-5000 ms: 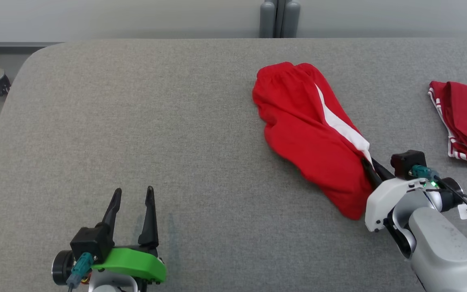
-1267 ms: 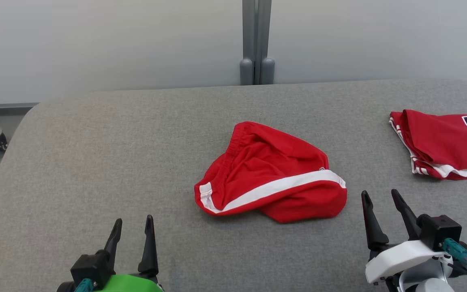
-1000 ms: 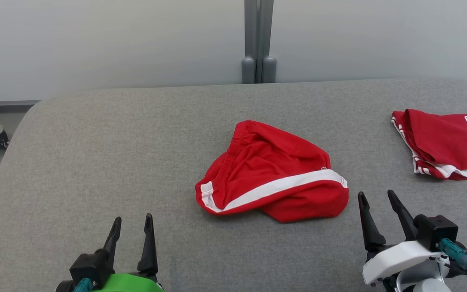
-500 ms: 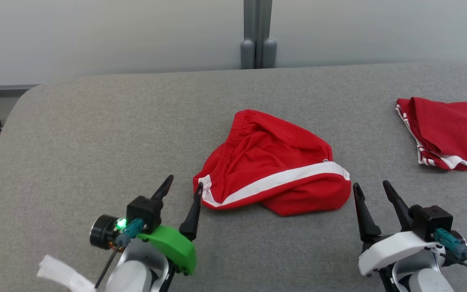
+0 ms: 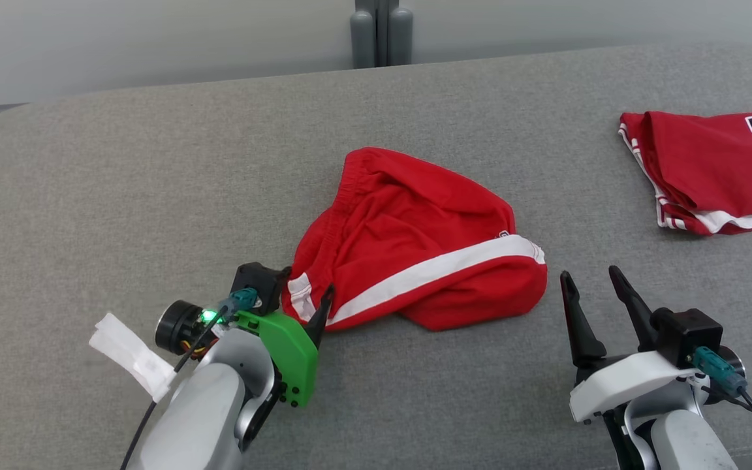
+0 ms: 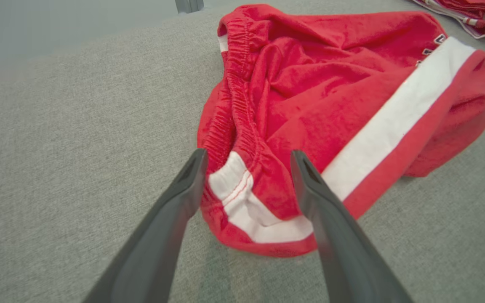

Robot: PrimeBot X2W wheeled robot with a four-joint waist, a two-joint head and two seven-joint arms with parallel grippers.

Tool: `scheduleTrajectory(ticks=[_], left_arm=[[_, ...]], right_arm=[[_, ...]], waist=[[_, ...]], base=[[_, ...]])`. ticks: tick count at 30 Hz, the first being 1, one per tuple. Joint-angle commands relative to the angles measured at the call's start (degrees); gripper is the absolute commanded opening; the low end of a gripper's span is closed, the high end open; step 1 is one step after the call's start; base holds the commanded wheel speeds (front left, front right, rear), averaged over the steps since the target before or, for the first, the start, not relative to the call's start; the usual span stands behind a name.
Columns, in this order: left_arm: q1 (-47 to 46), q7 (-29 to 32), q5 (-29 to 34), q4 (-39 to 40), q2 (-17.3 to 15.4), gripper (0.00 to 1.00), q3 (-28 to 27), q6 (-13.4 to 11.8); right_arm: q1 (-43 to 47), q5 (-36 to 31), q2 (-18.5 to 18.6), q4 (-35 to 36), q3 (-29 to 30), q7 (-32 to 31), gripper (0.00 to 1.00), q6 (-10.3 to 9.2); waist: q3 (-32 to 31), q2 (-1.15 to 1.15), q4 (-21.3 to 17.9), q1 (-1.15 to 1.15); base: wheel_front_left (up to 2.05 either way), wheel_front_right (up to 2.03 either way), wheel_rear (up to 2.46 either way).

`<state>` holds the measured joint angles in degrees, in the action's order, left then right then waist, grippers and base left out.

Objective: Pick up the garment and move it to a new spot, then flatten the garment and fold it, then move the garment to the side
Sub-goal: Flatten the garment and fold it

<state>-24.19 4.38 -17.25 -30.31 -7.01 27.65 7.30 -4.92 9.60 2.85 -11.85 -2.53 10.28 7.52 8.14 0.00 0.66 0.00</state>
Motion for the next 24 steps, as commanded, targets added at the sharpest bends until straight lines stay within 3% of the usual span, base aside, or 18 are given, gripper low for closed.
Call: scheduleTrajectory(ticks=[1,12,15,17,24], left_arm=[[-1.3,0.3,-0.8,-0.6,-0.9,1.00,0.8,0.2],[-2.9,3.5,-5.8,-1.0,-5.9,1.00,8.3,0.2],[-2.8,4.4,-6.7,-0.2,-7.0,0.89,9.9,0.2],[-2.6,4.9,-7.3,0.0,-7.2,0.84,10.7,0.2],[-3.6,4.5,-9.1,-1.3,-6.6,0.84,11.9,0.2]], right_arm=[[-0.6,-0.3,0.1,-0.3,0.1,0.5,1.00,-0.07],[-1.0,-0.3,0.1,-0.7,0.4,1.0,1.00,-0.07],[-0.9,-0.2,0.1,-0.7,0.4,1.1,1.00,-0.07],[-1.0,-0.1,0.1,-0.7,0.3,1.2,1.00,-0.07],[-1.4,-0.2,0.1,-0.7,-0.2,1.2,1.00,-0.07]], waist=[[0.8,0.00,-0.8,0.00],[1.0,0.00,-0.9,0.00],[1.0,0.00,-0.7,0.00],[1.0,0.00,-0.6,0.00],[1.3,0.00,-1.0,0.00]], base=[[0.00,0.00,0.00],[0.00,0.00,0.00],[0.00,0.00,0.00],[0.00,0.00,0.00],[0.00,0.00,0.00]])
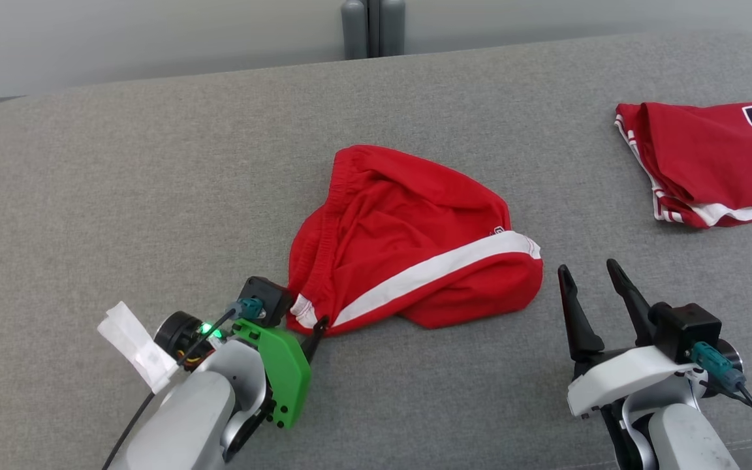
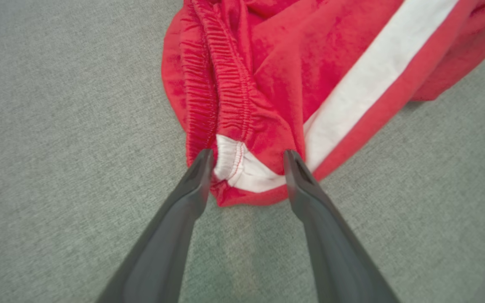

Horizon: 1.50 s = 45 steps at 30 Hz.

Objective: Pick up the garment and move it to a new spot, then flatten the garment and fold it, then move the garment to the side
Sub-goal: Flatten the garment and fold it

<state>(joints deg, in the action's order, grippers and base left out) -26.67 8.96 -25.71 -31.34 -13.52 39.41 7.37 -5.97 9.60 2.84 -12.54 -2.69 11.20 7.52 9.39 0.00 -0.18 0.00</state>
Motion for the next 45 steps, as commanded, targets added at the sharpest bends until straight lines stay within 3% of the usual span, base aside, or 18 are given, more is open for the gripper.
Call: scheduleTrajectory(ticks=[1,3,4,7,8,10,18,21,31,42,43,45], left_arm=[[-1.3,-0.2,-0.8,-0.8,0.0,0.82,0.2,0.1],[-1.6,-0.2,-0.7,-2.0,0.0,0.74,0.3,0.1],[-1.8,-0.4,-0.7,-2.6,0.0,0.56,0.4,0.1],[-2.2,-0.8,-1.1,-4.0,0.2,0.33,0.3,0.1],[-2.3,-1.0,-1.3,-4.5,0.3,0.17,0.1,0.1],[-2.3,-1.7,-1.4,-5.2,0.3,0.00,-0.2,-0.2],[0.1,-5.6,-2.5,-4.3,0.1,0.00,-1.4,-1.4],[0.9,-7.1,-3.0,-2.8,0.8,0.00,-1.7,-2.1],[3.4,-9.8,-4.3,1.8,2.0,0.00,-2.3,-4.1],[3.9,-10.0,-4.3,5.6,0.9,0.00,-2.4,-5.5],[3.9,-10.0,-4.3,5.8,0.8,0.00,-2.4,-5.7],[4.0,-9.9,-4.4,6.2,0.7,0.00,-2.4,-5.9]], right_arm=[[-0.3,-0.3,0.1,0.0,-0.1,0.3,1.00,-0.07],[-0.4,-0.4,0.1,0.0,-0.1,0.3,1.00,-0.07],[-0.4,-0.4,0.1,-0.1,-0.1,0.3,1.00,-0.07],[-0.3,-0.4,0.1,-0.2,0.2,0.4,1.00,-0.08],[-0.1,-0.3,0.1,-0.2,0.5,0.4,1.00,-0.07],[0.1,-0.5,0.2,-0.5,1.5,0.0,1.00,-0.07],[-3.8,-1.3,0.2,-2.8,4.8,-4.2,1.00,-0.07],[-7.0,-1.0,1.8,-5.8,4.5,-7.2,1.00,-0.08],[-17.9,4.2,6.2,-19.4,-7.4,-16.0,1.00,-0.07],[-24.0,6.5,6.6,-30.1,-18.9,-16.6,1.00,-0.07],[-24.4,6.8,6.5,-30.9,-19.5,-16.5,0.94,-0.07],[-25.3,6.9,6.5,-32.0,-20.7,-15.7,0.67,-0.07]], waist=[[0.1,0.00,-0.3,0.00],[0.2,0.00,-0.6,0.00],[0.2,0.00,-0.7,0.00],[0.1,0.00,-1.0,0.00],[0.0,0.00,-1.1,0.00],[-0.2,0.00,-1.1,0.00],[-0.9,0.00,-0.3,0.00],[-1.1,0.00,0.2,0.00],[-0.8,0.00,1.7,0.00],[0.7,0.00,2.5,0.00],[0.8,0.00,2.5,0.00],[0.9,0.00,2.5,0.00]], base=[[0.00,0.00,0.00],[0.00,0.00,0.00],[0.00,0.00,0.00],[0.00,0.00,0.00],[0.00,0.00,0.00],[0.00,0.00,0.00],[0.00,0.00,0.00],[0.00,0.00,0.00],[0.00,0.00,0.00],[0.00,0.00,0.00],[0.00,0.00,0.00],[0.00,0.00,0.00]])
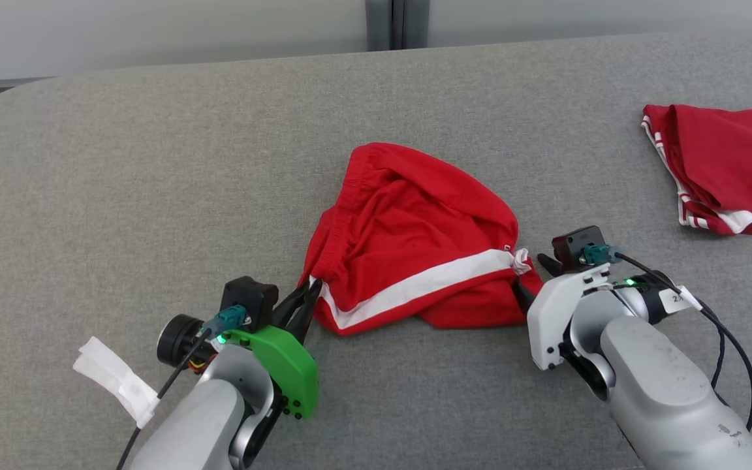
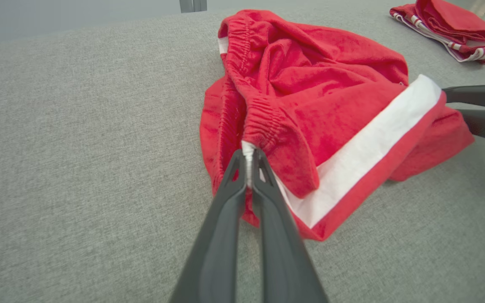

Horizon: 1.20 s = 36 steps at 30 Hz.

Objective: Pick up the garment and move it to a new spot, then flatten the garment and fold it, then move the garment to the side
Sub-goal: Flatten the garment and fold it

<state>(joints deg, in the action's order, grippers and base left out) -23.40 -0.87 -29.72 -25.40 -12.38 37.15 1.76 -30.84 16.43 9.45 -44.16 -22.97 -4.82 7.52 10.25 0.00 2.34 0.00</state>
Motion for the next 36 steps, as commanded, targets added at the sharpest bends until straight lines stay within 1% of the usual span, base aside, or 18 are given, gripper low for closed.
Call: scheduleTrajectory(ticks=[1,2,3,4,6,11,15,18,20,21,22,24,26,28,36], left_arm=[[0.7,-0.1,-0.4,0.4,-0.6,0.00,-0.2,-0.4],[0.8,-0.1,-0.5,0.6,-0.7,0.00,-0.2,-0.4],[0.8,-0.1,-0.6,0.7,-0.7,0.00,-0.3,-0.5],[0.8,-0.1,-0.6,0.8,-0.8,0.00,-0.3,-0.6],[1.0,-0.1,-0.6,1.1,-0.8,0.00,-0.3,-0.7],[1.1,0.0,-0.9,1.6,-1.1,0.00,-0.1,-0.9],[1.1,0.1,-1.0,1.8,-1.3,0.00,-0.1,-1.0],[0.8,0.1,-1.1,2.0,-1.4,0.00,0.0,-1.1],[0.7,0.2,-1.2,2.1,-1.4,0.00,0.1,-1.1],[0.6,0.2,-1.2,2.0,-1.3,0.00,0.2,-1.1],[0.5,0.1,-1.2,2.0,-1.3,0.00,0.3,-1.1],[0.4,0.1,-1.3,1.9,-1.2,0.00,0.4,-1.0],[0.3,0.0,-1.3,1.7,-1.1,0.00,0.5,-1.0],[0.3,-0.1,-1.4,1.6,-1.0,0.00,0.6,-1.1],[-0.3,-0.2,-1.7,1.5,-1.1,0.00,0.8,-1.1]], right_arm=[[-1.0,-0.3,0.0,-0.8,-0.9,0.9,0.67,-0.07],[-1.8,-0.7,0.1,-1.1,-1.4,1.5,0.73,-0.07],[-2.3,-0.9,0.1,-1.4,-1.7,2.1,0.76,-0.07],[-2.8,-1.3,0.0,-1.6,-2.0,2.8,0.88,-0.07],[-3.6,-1.8,-0.1,-2.0,-2.5,3.8,0.99,-0.07],[-4.5,-3.1,-0.3,-2.4,-3.7,4.4,1.00,-0.07],[-4.9,-3.2,-0.3,-2.5,-5.1,3.5,0.90,-0.07],[-5.7,-4.0,-0.3,-2.6,-6.2,3.3,0.79,-0.07],[-6.4,-4.6,-0.3,-2.7,-7.0,3.1,0.69,-0.07],[-6.7,-4.7,-0.3,-2.8,-7.3,3.1,0.62,-0.07],[-6.9,-4.8,-0.4,-3.0,-7.5,3.1,0.52,-0.07],[-7.2,-4.9,-0.5,-3.3,-8.0,2.8,0.42,-0.07],[-7.4,-4.8,-0.5,-3.6,-8.2,2.7,0.35,-0.07],[-7.6,-4.6,-0.5,-4.2,-8.3,2.4,0.32,-0.07],[-8.2,-3.4,-0.8,-7.2,-7.9,1.6,0.34,-0.07]], waist=[[0.1,0.00,-0.1,0.00],[0.2,0.00,-0.1,0.00],[0.2,0.00,-0.2,0.00],[0.2,0.00,-0.2,0.00],[0.1,0.00,-0.3,0.00],[0.0,0.00,-0.5,0.00],[0.1,0.00,-0.6,0.00],[0.3,0.00,-0.6,0.00],[0.4,0.00,-0.5,0.00],[0.5,0.00,-0.5,0.00],[0.5,0.00,-0.4,0.00],[0.5,0.00,-0.2,0.00],[0.4,0.00,0.0,0.00],[0.4,0.00,0.1,0.00],[0.7,0.00,0.3,0.00]], base=[[0.00,0.00,0.00],[0.00,0.00,0.00],[0.00,0.00,0.00],[0.00,0.00,0.00],[0.00,0.00,0.00],[0.00,0.00,0.00],[0.00,0.00,0.00],[0.00,0.00,0.00],[0.00,0.00,0.00],[0.00,0.00,0.00],[0.00,0.00,0.00],[0.00,0.00,0.00],[0.00,0.00,0.00],[0.00,0.00,0.00],[0.00,0.00,0.00]])
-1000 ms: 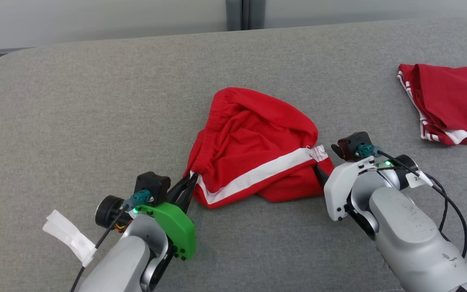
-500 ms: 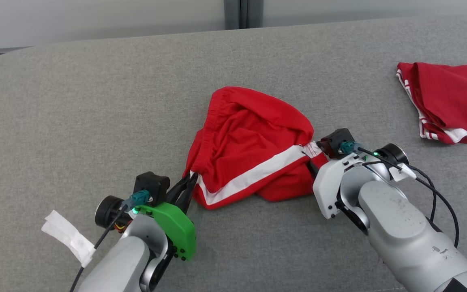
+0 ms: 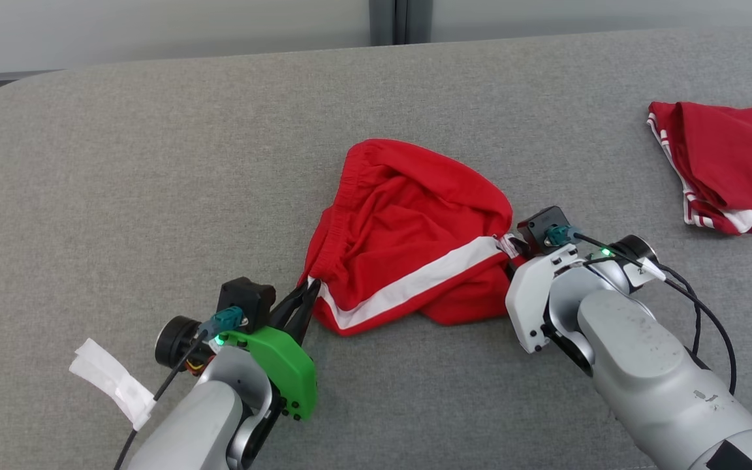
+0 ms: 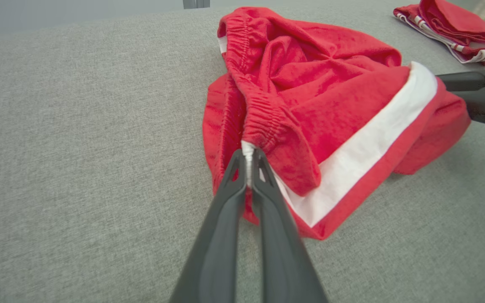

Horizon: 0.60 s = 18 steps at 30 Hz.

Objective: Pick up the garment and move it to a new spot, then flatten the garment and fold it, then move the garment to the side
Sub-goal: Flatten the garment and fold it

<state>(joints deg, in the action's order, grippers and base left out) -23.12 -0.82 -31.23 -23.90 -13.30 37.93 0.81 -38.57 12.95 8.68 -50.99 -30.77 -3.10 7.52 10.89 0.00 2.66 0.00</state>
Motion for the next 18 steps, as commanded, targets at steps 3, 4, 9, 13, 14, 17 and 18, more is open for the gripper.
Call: scheduleTrajectory(ticks=[3,4,9,13,14,17,18], left_arm=[[-0.7,-0.3,-0.2,-0.1,-0.3,0.00,0.1,-0.2],[-0.8,-0.3,-0.3,-0.1,-0.3,0.00,0.1,-0.2],[-1.0,-0.6,-0.4,-0.2,-0.5,0.00,0.1,-0.2],[-0.9,-1.8,-0.9,0.2,-0.8,0.00,-0.6,-0.4],[-0.8,-2.1,-1.2,0.5,-0.8,0.00,-0.9,-0.6],[-0.3,-3.1,-2.4,1.5,-0.9,0.00,-2.2,-0.9],[-0.2,-3.5,-2.9,2.0,-0.9,0.00,-2.7,-1.0]], right_arm=[[-0.7,0.7,-0.3,-1.5,-0.2,-0.1,0.29,-0.07],[-0.9,1.0,-0.4,-2.0,-0.3,-0.1,0.25,-0.07],[-1.5,1.9,-0.7,-3.5,-0.2,1.7,0.00,-0.07],[-2.1,2.3,-0.4,-3.0,0.4,4.6,0.00,-0.07],[-2.2,2.3,-0.2,-2.8,0.6,5.3,0.00,-0.07],[-2.4,2.4,0.5,-1.4,1.7,8.4,0.00,-0.07],[-2.3,2.4,0.7,-0.8,2.3,9.3,0.00,-0.07]], waist=[[0.1,0.00,0.0,0.00],[0.1,0.00,0.1,0.00],[-0.1,0.00,0.0,0.00],[-0.8,0.00,-0.3,0.00],[-1.0,0.00,-0.4,0.00],[-2.0,0.00,-0.8,0.00],[-2.4,0.00,-0.9,0.00]], base=[[0.00,0.00,0.00],[0.00,0.00,0.00],[0.00,0.00,0.00],[0.00,0.00,0.00],[0.00,0.00,0.00],[0.00,0.00,0.00],[0.00,0.00,0.00]])
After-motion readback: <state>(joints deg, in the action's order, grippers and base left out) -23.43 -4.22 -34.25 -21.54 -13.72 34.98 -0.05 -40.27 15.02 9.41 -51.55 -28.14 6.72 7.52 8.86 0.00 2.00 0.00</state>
